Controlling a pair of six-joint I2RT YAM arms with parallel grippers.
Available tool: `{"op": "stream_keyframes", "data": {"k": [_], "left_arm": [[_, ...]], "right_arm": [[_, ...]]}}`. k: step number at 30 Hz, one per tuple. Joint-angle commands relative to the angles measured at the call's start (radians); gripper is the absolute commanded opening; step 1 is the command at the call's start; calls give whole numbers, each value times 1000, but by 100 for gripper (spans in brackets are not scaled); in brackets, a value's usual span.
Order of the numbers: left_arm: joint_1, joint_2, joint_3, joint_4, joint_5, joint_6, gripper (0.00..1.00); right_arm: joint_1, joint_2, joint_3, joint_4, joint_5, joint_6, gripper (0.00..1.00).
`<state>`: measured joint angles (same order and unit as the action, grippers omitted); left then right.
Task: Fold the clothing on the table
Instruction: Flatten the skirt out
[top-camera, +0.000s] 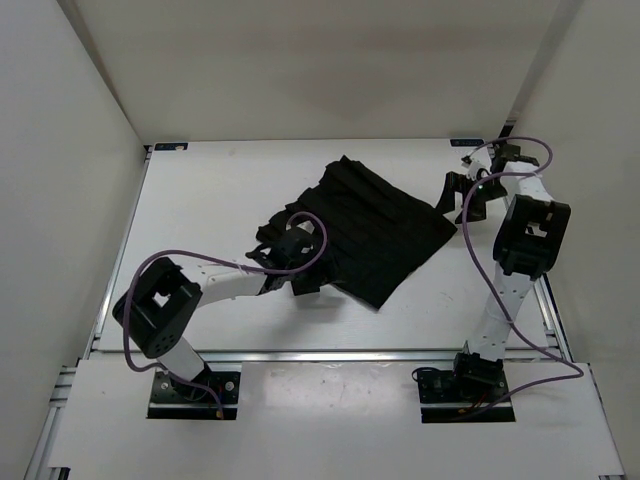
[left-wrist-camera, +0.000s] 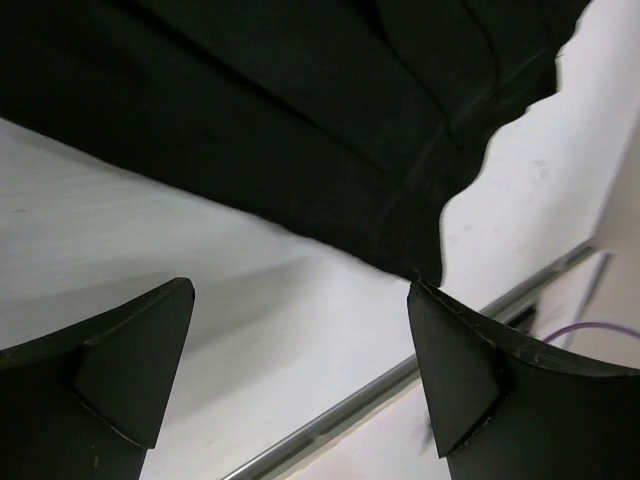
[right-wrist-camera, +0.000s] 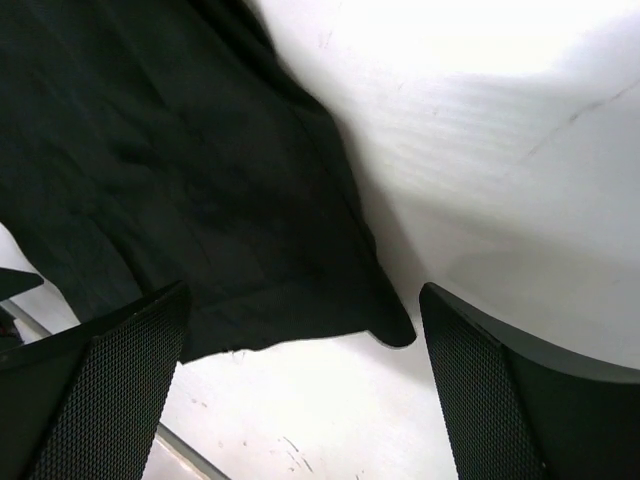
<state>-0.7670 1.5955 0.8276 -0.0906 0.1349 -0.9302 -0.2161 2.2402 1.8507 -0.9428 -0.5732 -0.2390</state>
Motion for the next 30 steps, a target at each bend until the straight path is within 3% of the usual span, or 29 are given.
{"op": "stream_keyframes", "data": {"k": [1,10,15,22,24,26,30], "left_arm": [[-31,-3,-28,184,-3,-179,98],[-38,61,-64,244,-54,-337,98],[-14,78,-131,302,-50,-363,84],[46,138,-133,381,-60,-392,75],[54,164,-117,382,-61,-380,69],[73,196,-101,397,-41,-400,46],[95,257,-81,428,18,-418,31]], "right_arm": [[26,-120,-91,97,-11,-37,99],[83,-219,-289,242,21,-27,100],[26,-186,-249,216,-25,44,99],[3,-214,-229,188,-47,53,99],[6,-232,-245,193,-47,44,100],[6,-244,-252,184,-50,44,99],[6,-255,-254,185,-65,50,99]]}}
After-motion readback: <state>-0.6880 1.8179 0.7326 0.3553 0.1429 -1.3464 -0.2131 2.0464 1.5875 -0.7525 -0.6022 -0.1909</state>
